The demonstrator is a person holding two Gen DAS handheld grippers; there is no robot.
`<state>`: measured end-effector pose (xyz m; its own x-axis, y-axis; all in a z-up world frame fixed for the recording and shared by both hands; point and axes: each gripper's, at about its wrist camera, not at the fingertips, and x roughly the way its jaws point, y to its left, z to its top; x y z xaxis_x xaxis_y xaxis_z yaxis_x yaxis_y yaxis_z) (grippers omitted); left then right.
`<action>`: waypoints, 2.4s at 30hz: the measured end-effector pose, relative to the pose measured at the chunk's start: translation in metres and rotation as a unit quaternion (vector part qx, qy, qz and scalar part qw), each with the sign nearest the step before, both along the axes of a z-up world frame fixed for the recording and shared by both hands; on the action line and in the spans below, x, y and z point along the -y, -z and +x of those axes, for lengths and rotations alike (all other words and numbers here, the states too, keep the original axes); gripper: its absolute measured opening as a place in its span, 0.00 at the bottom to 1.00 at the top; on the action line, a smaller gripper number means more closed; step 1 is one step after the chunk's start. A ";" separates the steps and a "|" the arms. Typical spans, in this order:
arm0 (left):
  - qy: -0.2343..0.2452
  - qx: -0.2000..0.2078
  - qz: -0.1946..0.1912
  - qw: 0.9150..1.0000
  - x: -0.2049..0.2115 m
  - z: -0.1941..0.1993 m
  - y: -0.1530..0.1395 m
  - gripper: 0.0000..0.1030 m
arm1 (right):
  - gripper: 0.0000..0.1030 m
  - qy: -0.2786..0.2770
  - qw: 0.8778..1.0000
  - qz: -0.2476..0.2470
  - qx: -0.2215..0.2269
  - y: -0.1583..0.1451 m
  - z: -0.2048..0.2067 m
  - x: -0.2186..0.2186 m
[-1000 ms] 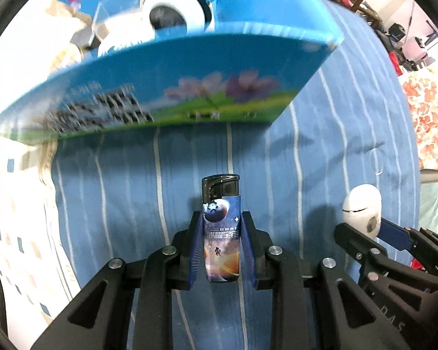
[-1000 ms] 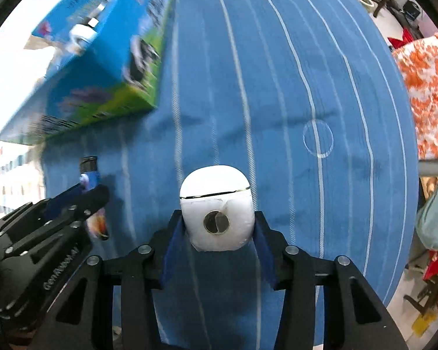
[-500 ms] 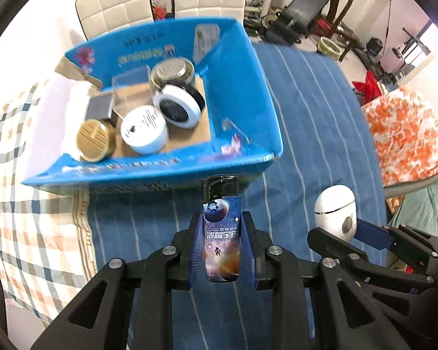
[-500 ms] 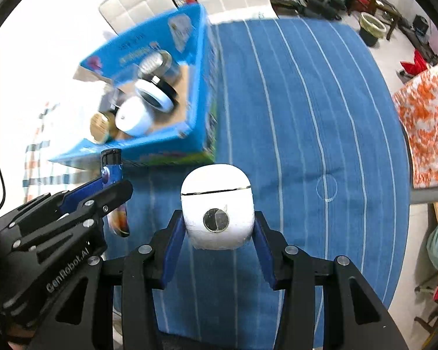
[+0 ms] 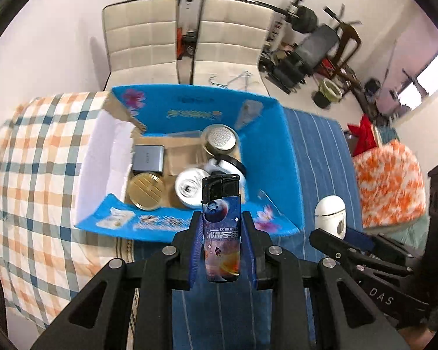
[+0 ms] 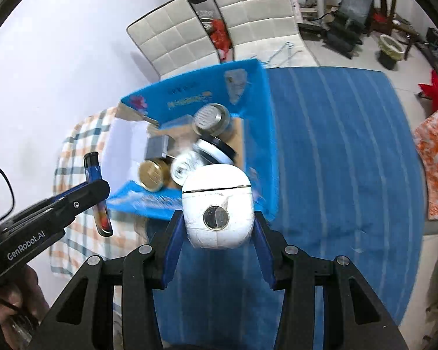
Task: Organize rigid objects
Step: 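Carry the lighter into the blue box with the left tool while the right tool carries the earbud case, then open both tools to release the lighter and case, then lift them out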
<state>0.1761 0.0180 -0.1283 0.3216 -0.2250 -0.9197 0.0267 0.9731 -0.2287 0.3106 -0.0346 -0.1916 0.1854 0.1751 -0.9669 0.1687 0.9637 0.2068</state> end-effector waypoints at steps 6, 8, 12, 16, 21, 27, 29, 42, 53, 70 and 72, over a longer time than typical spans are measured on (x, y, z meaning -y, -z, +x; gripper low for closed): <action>-0.024 -0.053 -0.055 0.997 -0.044 0.042 0.047 0.22 | 0.47 -0.003 1.000 -0.002 -0.029 0.049 0.050 -0.015; -0.033 -0.076 -0.071 0.994 -0.050 0.051 0.066 0.22 | 0.47 0.002 0.999 -0.003 -0.052 0.075 0.064 -0.018; -0.040 -0.121 -0.093 0.987 -0.057 0.069 0.108 0.22 | 0.47 -0.005 0.996 -0.002 -0.087 0.118 0.078 -0.026; -0.042 -0.150 -0.108 0.982 -0.057 0.079 0.135 0.22 | 0.47 -0.007 0.994 -0.007 -0.111 0.148 0.083 -0.032; -0.034 -0.177 -0.101 0.978 -0.054 0.086 0.163 0.22 | 0.47 -0.008 0.990 -0.009 -0.138 0.179 0.083 -0.038; -0.017 -0.196 -0.091 0.976 -0.048 0.087 0.179 0.22 | 0.47 -0.006 0.988 -0.020 -0.153 0.200 0.085 -0.043; -0.013 -0.201 -0.084 0.976 -0.046 0.087 0.181 0.22 | 0.47 -0.005 0.987 -0.022 -0.158 0.203 0.087 -0.044; 0.009 -0.143 0.021 0.989 -0.039 0.080 0.139 0.62 | 0.54 -0.021 0.983 -0.086 -0.160 0.176 0.089 -0.046; -0.021 -0.096 0.078 0.992 -0.068 0.071 0.122 1.00 | 1.00 -0.010 0.984 -0.126 -0.124 0.139 0.090 -0.043; -0.028 -0.039 0.110 0.993 -0.065 0.043 0.055 1.00 | 1.00 -0.005 0.988 -0.135 -0.076 0.082 0.075 -0.047; -0.030 -0.027 0.111 0.993 -0.064 0.037 0.040 1.00 | 1.00 -0.005 0.989 -0.132 -0.064 0.066 0.070 -0.048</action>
